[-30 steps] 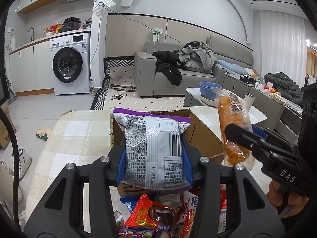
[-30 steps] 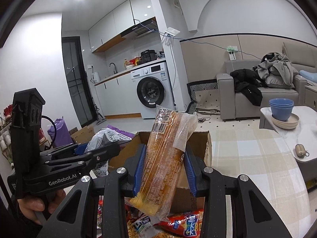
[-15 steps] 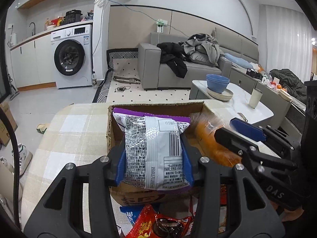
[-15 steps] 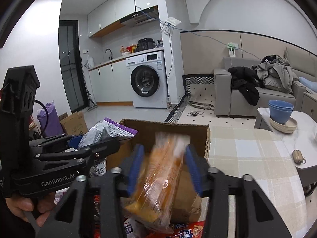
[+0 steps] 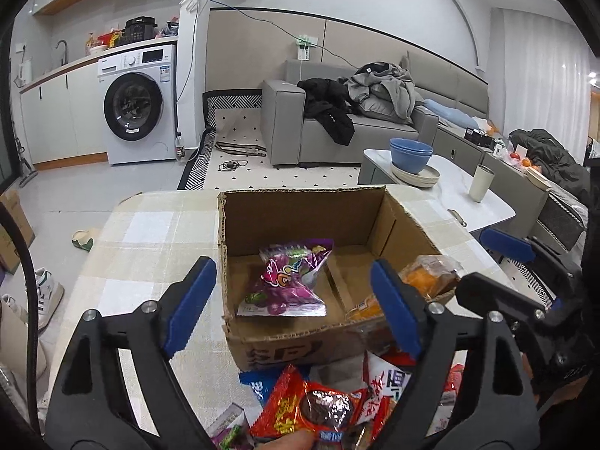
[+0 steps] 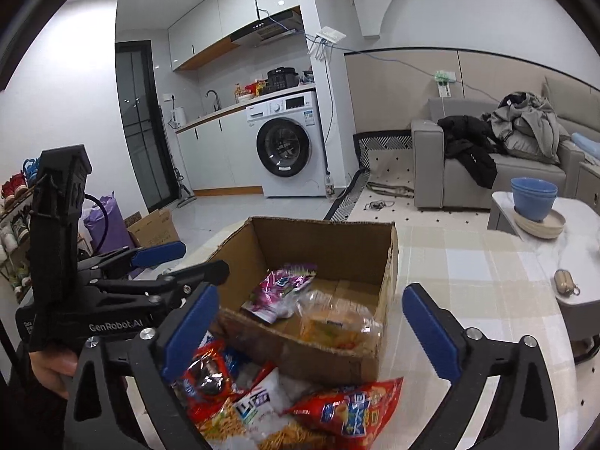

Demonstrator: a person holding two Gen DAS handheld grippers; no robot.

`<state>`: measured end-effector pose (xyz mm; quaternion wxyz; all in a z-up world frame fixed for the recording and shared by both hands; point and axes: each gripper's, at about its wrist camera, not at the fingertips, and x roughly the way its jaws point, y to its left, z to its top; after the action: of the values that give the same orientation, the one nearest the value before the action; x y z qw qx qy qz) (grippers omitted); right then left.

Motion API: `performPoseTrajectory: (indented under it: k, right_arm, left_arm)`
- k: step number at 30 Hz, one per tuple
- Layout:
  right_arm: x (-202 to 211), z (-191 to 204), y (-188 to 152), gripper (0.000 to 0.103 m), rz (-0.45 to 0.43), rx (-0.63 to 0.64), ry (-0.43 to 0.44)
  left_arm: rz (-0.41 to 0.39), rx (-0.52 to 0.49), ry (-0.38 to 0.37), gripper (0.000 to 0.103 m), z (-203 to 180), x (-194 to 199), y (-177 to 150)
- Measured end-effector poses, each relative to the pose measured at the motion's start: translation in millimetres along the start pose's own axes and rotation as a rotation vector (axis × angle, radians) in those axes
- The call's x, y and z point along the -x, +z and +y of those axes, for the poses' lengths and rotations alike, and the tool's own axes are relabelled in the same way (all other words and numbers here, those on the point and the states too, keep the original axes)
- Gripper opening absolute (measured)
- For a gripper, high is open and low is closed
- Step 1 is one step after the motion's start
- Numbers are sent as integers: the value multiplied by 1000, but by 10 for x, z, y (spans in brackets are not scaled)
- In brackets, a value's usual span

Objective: Organize snacks
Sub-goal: 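Open both grippers to drop the bags into the box, then move both grippers back toward the remaining snack bags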

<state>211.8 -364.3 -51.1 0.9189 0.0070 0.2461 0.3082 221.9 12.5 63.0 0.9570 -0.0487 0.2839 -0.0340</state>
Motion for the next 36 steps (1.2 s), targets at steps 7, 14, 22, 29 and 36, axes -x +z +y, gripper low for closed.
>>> performPoseTrajectory:
  k: [7,14,22,29,36]
  right_arm:
    - [250,-77,-115,102,12,-63,7]
    - [415,-106,-220,102,42,-68,-3]
    - [460,-54,-378,102,118,-47,-29]
    - [473,-42,-482,102,167,-15,-58]
    - [401,-166,-572,102,236,-31,-97]
  left_arm:
    - [18,-21,6,103,-15,377,-285]
    - [30,-19,24,103,59,619,-582]
    - [31,-13,47,103,169,842,-774]
    - [58,-55,76,103,214,916,-852]
    - [97,-61,77,103,302,911,-975]
